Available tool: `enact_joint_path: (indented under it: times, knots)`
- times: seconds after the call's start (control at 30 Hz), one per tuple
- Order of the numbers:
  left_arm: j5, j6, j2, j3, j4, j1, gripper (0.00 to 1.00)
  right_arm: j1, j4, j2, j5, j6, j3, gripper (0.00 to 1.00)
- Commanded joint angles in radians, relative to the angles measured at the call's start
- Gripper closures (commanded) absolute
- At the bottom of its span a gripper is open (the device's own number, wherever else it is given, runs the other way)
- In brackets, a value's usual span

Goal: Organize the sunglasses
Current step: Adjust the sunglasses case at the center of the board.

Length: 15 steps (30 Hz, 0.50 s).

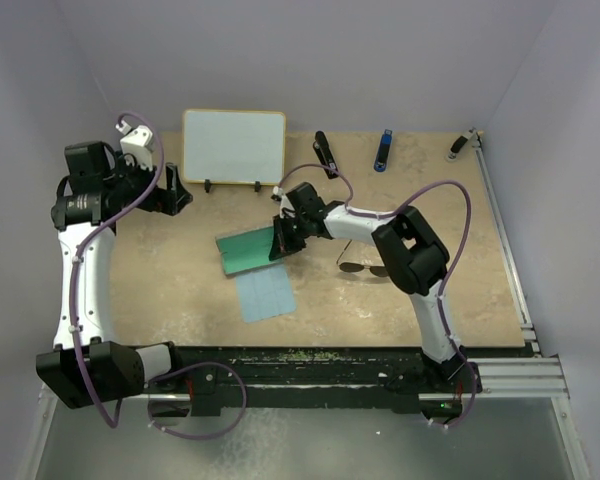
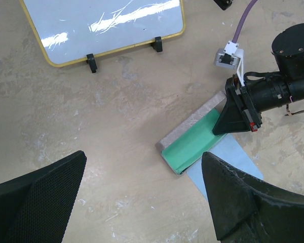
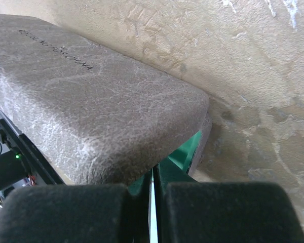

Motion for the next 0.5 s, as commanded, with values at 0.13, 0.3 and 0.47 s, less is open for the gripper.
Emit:
enact_joint_path:
  times: [0.13, 0.3, 0.47]
  knots:
    - [-0.039, 0.038, -0.005, -0.010, 0.028, -0.023, 0.02, 0.021, -0.057, 0.038, 0.122, -0.008, 0.002, 1.00]
    - [-0.065, 0.044, 0.004, -0.010, 0.037, -0.039, 0.02, 0.024, -0.100, 0.108, 0.196, 0.001, 0.090, 1.00]
    - [-0.121, 0.106, 0.019, -0.046, 0.087, -0.083, 0.02, 0.022, -0.161, 0.168, 0.216, 0.018, 0.199, 1.00]
